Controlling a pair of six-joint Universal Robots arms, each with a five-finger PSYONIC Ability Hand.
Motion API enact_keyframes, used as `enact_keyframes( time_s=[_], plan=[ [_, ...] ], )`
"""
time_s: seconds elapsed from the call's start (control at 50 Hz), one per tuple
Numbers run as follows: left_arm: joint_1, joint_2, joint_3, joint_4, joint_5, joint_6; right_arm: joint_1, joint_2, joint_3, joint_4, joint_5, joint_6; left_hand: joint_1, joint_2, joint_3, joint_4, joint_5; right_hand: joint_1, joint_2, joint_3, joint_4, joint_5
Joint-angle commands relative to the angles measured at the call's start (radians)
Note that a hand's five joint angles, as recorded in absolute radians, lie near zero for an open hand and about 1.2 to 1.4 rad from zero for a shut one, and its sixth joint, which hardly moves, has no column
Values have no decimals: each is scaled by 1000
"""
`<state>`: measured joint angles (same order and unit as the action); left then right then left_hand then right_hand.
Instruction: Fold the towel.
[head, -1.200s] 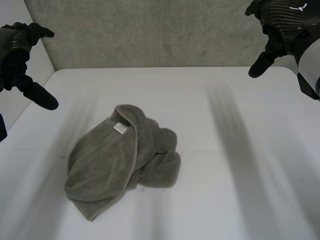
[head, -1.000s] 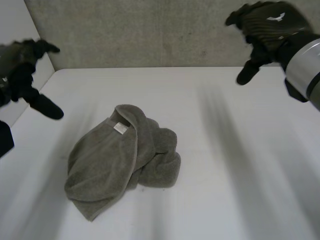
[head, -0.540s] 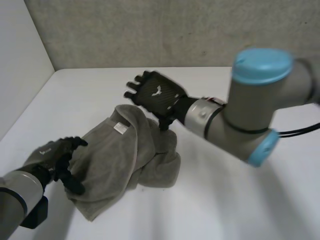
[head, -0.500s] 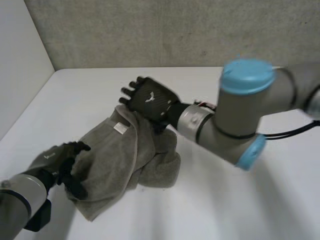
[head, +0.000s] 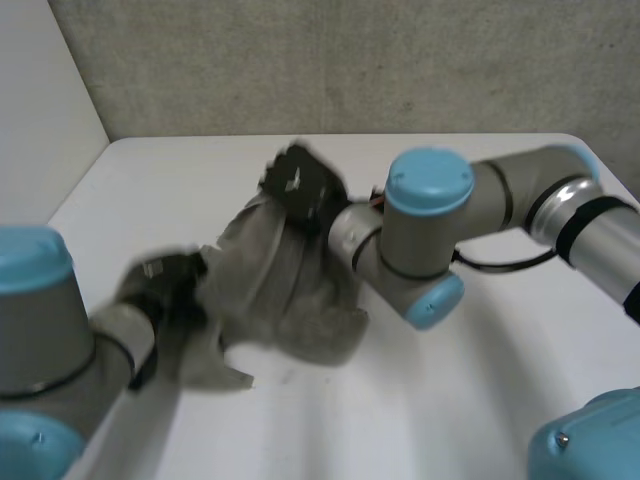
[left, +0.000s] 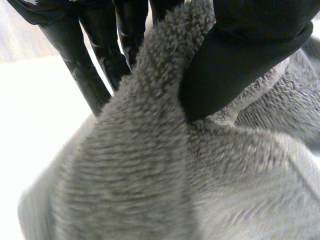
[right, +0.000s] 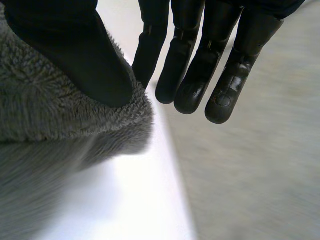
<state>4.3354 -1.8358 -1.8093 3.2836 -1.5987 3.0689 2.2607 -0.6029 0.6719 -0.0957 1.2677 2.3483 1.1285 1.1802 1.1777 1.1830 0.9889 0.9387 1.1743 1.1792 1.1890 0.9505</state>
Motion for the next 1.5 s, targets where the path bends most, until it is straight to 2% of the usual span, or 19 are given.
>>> enact_keyframes(
  time_s=[0.02, 0.12, 0.22, 0.46, 0.56, 0.68, 0.74, 0.78, 0.8, 0.82, 0.84, 0.86, 1.0, 1.04, 1.06, 1.1, 1.2, 1.32, 1.5],
  plan=[
    [-7, 107, 311, 76, -66, 114, -7, -135, -75, -141, 358, 40, 268, 216, 219, 213, 233, 458, 222, 217, 207, 271],
    [-26, 102, 559, 178, -75, 201, -10, -404, 162, -211, 384, 160, 268, 216, 219, 213, 233, 458, 222, 217, 207, 271],
    [-72, 38, 605, 193, -61, 208, -21, -569, 384, -181, 377, 161, 268, 216, 219, 213, 233, 458, 222, 217, 207, 271],
    [-115, -97, 343, 30, 14, 225, -23, -658, 815, 180, 311, 154, 268, 216, 219, 213, 233, 458, 222, 217, 207, 271],
    [-111, -145, 223, 4, 40, 255, -30, -635, 937, 232, 201, 158, 268, 216, 219, 213, 233, 458, 222, 217, 207, 271],
    [-92, -141, 139, -25, 37, 320, -89, -626, 939, 238, 131, 171, 268, 216, 219, 213, 233, 458, 222, 217, 207, 271],
    [-74, -103, 116, -70, 36, 357, -116, -627, 914, 234, 121, 221, 268, 216, 219, 213, 233, 221, -15, -20, -29, 34],
    [-66, -68, 103, -101, 37, 363, -157, -632, 881, 231, 122, 290, 265, 213, 216, 211, 230, -328, -564, -569, -578, -514],
    [-65, -34, 91, -128, 40, 363, -158, -632, 880, 231, 122, 290, 248, 196, 199, 193, 213, -331, -567, -572, -581, -517],
    [-68, -7, 81, -152, 43, 361, -183, -633, 867, 231, 116, 327, 216, 164, 166, 161, 181, -590, -825, -830, -840, -776],
    [-68, -6, 80, -153, 43, 361, -184, -633, 867, 231, 116, 327, 215, 164, 166, 161, 180, -592, -828, -833, -843, -779],
    [-75, 16, 71, -169, 45, 360, -209, -636, 853, 229, 108, 360, 183, 132, 134, 129, 148, -764, -1000, -1005, -1014, -951],
    [-88, 176, 39, -211, 43, 358, -236, -635, 744, 174, 16, 371, 177, 125, 128, 123, 142, -764, -1000, -1005, -1014, -951],
    [-118, 248, 25, -235, 43, 360, -236, -609, 687, 127, -92, 320, 177, 125, 128, 123, 142, -764, -1000, -1005, -1014, -951],
    [-118, 248, 25, -236, 43, 360, -236, -609, 687, 126, -93, 319, 177, 125, 128, 123, 142, -764, -1000, -1005, -1014, -951],
    [-135, 285, 16, -251, 42, 360, -224, -537, 619, 93, -189, 284, 174, 122, 125, 120, 139, -699, -934, -939, -949, -885],
    [-175, 415, -39, -286, 42, 358, -196, -418, 490, 87, -254, 273, 174, 122, 125, 120, 139, -613, -849, -854, -863, -800],
    [-214, 480, -61, -301, 37, 360, -139, -259, 379, 82, -280, 247, 174, 122, 125, 120, 139, -587, -822, -827, -837, -773],
    [-246, 520, -87, -328, 31, 361, -49, -18, 235, 102, -272, 5, 174, 122, 125, 120, 139, -358, -593, -598, -608, -544]
  ],
)
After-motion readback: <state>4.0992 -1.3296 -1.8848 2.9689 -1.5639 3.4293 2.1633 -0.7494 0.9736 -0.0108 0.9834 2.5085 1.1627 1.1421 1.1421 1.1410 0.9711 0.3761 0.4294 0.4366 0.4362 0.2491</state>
